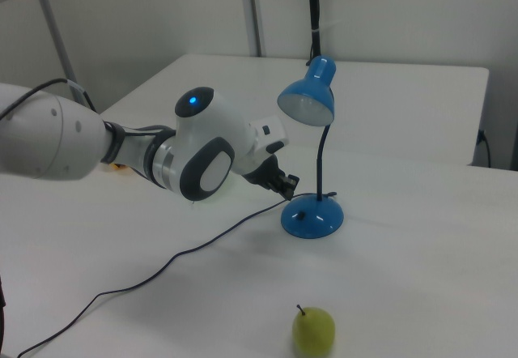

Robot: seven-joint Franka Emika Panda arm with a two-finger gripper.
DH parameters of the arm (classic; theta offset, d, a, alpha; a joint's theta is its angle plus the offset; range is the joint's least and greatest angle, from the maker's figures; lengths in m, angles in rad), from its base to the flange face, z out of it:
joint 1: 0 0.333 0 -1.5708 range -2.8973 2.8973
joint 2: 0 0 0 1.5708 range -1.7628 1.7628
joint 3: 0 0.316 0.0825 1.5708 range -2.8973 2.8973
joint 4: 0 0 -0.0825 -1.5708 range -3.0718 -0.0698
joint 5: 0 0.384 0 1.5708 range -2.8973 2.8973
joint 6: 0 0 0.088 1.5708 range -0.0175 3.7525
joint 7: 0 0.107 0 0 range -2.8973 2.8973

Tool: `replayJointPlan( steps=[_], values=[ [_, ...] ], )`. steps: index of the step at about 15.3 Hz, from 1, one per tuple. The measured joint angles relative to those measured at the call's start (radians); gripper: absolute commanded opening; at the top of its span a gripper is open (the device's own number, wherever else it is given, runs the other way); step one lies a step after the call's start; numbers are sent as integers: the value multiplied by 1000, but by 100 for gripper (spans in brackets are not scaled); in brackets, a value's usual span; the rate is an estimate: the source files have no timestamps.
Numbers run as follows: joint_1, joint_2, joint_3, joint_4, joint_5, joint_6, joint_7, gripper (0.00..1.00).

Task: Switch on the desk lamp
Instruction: 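Lower the closed gripper onto the switch on the lamp base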

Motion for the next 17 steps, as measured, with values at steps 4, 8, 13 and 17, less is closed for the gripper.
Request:
replayJointPlan(
  steps=[4,8,13,17],
  values=[
    [-7,29,-2,0,0,12,0,0],
    [-9,55,-11,1,0,62,-1,0],
    [-11,88,-12,4,0,113,-1,0],
    [-17,95,-12,12,0,117,-2,0]
  ],
)
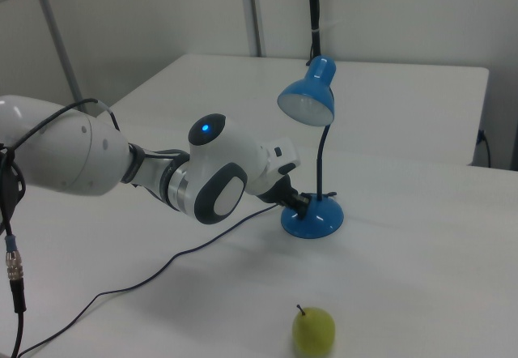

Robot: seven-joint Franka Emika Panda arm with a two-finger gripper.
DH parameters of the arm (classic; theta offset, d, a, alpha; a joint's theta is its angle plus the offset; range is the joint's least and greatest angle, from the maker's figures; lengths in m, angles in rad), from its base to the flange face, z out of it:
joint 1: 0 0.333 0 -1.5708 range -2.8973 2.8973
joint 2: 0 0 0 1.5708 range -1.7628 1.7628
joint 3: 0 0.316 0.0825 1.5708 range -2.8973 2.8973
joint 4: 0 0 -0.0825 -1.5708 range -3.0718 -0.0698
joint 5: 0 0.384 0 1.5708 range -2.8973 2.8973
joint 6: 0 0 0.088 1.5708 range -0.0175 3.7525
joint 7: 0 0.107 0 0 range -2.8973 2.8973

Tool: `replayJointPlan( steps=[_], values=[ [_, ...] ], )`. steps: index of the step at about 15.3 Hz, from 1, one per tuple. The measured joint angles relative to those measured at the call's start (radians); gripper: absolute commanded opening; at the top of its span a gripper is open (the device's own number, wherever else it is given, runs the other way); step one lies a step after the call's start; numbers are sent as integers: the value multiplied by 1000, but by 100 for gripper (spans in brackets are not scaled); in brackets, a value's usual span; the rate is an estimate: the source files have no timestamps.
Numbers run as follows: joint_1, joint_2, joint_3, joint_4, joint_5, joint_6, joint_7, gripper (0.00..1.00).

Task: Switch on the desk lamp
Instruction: 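Lower the closed gripper onto the switch on the lamp base, then press down on the lamp base switch with the gripper tips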

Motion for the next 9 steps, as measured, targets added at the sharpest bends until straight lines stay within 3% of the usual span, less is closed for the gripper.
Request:
replayJointPlan(
  steps=[9],
  values=[
    [0,11,0,7,0,25,-1,0]
  ],
)
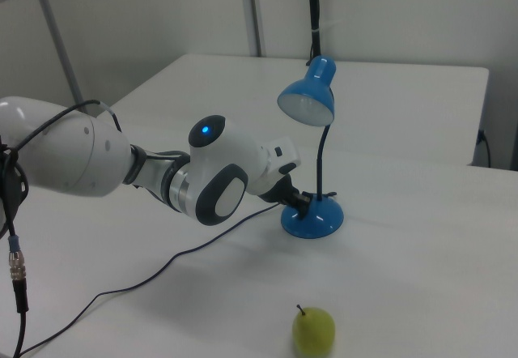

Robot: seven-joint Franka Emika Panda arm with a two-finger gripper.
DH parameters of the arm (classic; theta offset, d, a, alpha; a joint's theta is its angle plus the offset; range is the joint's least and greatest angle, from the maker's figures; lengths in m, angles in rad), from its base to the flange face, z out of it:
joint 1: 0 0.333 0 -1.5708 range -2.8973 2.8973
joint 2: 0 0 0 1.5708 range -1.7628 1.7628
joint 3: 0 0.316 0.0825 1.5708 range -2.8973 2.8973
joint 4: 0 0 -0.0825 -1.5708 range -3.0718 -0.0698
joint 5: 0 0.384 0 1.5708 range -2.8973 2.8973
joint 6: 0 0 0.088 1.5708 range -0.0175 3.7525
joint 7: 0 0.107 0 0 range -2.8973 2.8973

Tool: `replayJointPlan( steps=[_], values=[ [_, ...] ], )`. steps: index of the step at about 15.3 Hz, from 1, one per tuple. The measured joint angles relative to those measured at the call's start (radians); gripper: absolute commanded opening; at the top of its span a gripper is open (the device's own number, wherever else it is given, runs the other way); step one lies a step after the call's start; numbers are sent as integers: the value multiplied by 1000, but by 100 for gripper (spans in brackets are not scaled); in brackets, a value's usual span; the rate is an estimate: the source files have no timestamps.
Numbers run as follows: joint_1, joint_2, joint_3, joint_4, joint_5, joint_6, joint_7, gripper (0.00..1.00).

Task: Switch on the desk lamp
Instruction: 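Press down on the lamp base switch with the gripper tips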

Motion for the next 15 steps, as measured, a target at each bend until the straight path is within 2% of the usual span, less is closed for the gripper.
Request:
replayJointPlan(
  steps=[15],
  values=[
    [-1,4,0,0,-17,4,-6,0]
  ],
)
